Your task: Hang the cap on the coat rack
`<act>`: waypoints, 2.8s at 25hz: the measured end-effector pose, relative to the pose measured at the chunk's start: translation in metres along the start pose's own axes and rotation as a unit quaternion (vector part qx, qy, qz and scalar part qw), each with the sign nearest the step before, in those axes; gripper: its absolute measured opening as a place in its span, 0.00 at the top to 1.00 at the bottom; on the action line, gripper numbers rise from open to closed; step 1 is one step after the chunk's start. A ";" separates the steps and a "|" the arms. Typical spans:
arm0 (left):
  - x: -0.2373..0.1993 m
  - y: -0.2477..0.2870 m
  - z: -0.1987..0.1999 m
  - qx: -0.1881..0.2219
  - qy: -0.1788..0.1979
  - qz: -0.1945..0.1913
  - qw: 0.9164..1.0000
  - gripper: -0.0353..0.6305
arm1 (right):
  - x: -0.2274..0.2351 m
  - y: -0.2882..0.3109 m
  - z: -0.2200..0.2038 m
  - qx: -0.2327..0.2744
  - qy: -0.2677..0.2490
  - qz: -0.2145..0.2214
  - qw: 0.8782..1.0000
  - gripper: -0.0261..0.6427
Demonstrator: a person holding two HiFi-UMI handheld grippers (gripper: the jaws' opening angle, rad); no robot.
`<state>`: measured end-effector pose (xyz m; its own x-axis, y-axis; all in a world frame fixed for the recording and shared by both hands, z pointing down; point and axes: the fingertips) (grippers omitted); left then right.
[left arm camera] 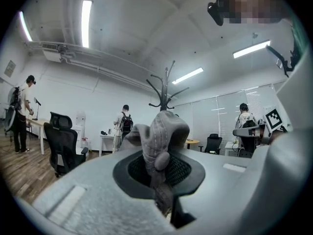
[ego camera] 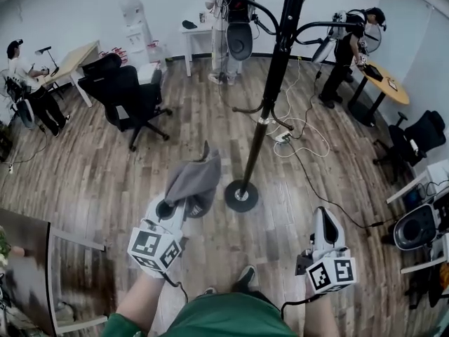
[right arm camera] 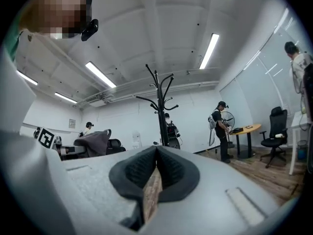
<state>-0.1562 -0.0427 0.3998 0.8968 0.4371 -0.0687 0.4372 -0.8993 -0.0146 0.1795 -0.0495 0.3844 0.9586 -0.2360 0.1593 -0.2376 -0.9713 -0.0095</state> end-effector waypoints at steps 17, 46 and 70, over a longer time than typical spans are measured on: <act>0.003 0.089 -0.006 -0.027 0.024 0.066 0.997 0.91 | 0.071 0.101 -0.009 -0.021 0.032 0.061 0.997 0.96; -0.169 0.227 -0.083 -0.088 0.076 -0.074 0.990 0.91 | 0.026 0.190 -0.015 -0.035 -0.019 -0.039 0.998 0.96; -0.202 0.320 -0.154 -0.133 0.112 -0.220 0.960 0.91 | -0.010 0.209 -0.030 -0.034 -0.036 -0.150 0.987 0.96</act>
<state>-0.1867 -0.4160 0.5624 0.6009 0.7928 0.1020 0.7519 -0.6039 0.2644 0.1157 -0.2493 0.4110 0.9955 0.0592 0.0744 0.0521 -0.9942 0.0941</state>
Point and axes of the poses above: the fingertips, and each gripper's own axes: y forward along the fingers, x to its right, z out of its top, and after that the axes turned 10 degrees about -z, right-handed
